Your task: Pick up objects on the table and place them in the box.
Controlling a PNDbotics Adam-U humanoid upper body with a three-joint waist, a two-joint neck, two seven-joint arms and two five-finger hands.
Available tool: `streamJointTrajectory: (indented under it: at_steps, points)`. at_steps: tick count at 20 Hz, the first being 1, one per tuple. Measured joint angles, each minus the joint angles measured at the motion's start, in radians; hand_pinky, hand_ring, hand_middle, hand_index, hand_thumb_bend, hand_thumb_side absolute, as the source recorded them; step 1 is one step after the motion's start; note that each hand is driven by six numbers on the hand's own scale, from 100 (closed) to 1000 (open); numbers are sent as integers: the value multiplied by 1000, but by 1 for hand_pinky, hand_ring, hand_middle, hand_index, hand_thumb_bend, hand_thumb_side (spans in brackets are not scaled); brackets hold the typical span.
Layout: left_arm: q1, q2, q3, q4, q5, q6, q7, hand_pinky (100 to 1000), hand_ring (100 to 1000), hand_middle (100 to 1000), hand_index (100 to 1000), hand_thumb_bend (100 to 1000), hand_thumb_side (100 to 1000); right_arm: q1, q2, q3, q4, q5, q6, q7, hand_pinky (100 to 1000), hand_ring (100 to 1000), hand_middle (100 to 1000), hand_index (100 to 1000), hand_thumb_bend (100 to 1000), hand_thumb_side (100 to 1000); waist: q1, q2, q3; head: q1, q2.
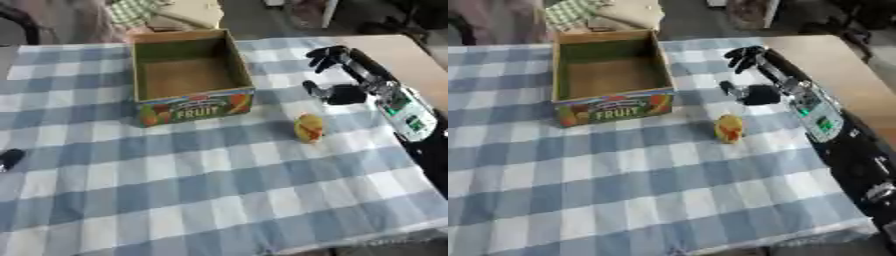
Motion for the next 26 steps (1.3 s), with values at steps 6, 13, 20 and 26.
streamJointTrajectory:
  at_steps: [6, 13, 20, 26]
  points:
    - [0, 0, 0, 0, 0, 0, 0, 746, 578, 506, 628, 715, 305, 72, -19, 24, -69, 14, -16, 22, 757, 670, 667, 855, 291, 406, -6, 3, -2, 0, 0]
    - [-1, 0, 0, 0, 0, 0, 0, 746, 579, 506, 628, 715, 305, 118, -19, 48, -111, 29, -14, 51, 763, 687, 689, 857, 307, 416, -6, 3, -5, -1, -1]
    - [-1, 0, 0, 0, 0, 0, 0, 746, 579, 506, 628, 713, 306, 119, -17, 46, -83, 134, -17, 32, 769, 705, 715, 862, 339, 406, -5, 3, -4, -2, -4]
    - [-1, 0, 0, 0, 0, 0, 0, 745, 579, 506, 628, 711, 307, 128, -12, 42, -50, 202, -30, 9, 772, 709, 689, 848, 344, 420, -5, 3, -4, -3, -5]
